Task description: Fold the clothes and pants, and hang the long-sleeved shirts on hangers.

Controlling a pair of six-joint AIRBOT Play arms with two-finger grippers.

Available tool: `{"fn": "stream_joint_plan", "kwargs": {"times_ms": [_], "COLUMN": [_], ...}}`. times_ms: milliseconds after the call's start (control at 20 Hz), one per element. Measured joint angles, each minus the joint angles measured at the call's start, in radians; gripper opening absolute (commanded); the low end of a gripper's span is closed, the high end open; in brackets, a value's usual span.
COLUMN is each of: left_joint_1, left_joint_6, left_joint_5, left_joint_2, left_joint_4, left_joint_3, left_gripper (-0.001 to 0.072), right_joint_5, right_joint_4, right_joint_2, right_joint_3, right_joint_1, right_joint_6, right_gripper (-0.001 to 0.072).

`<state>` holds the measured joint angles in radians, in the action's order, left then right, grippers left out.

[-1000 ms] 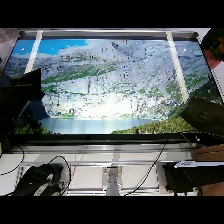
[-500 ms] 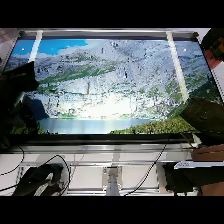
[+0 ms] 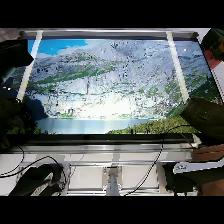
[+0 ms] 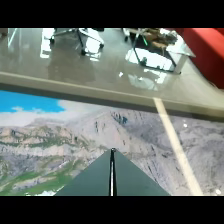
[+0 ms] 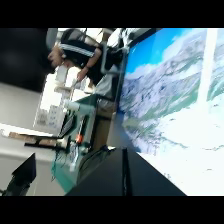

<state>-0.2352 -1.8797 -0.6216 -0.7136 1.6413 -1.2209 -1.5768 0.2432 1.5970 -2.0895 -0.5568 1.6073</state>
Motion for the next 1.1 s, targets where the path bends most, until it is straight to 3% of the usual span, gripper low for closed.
{"fn": "stream_joint_plan", "kwargs": {"times_ms": [350,1100], "left_joint_1": [0.000,0.000], "left_joint_6": [0.011,0.014], "left_joint_5": [-0.048,-0.054], "left_joint_2": [-0.016,-0.017], "left_joint_4": [-0.003,-0.004], "left_joint_3": [-0.020,-0.021], "left_gripper": [0.0033,0.0033], "right_joint_5": [0.000,0.000], "right_joint_4": [-0.020,-0.023], "right_joint_2": [-0.001,-0.001], "right_joint_3": [0.014,0.015], "right_joint_1": [0.105,0.119], "right_joint_6": [-0.004,-0.005], "right_gripper": [0.0018,0.0018]}}
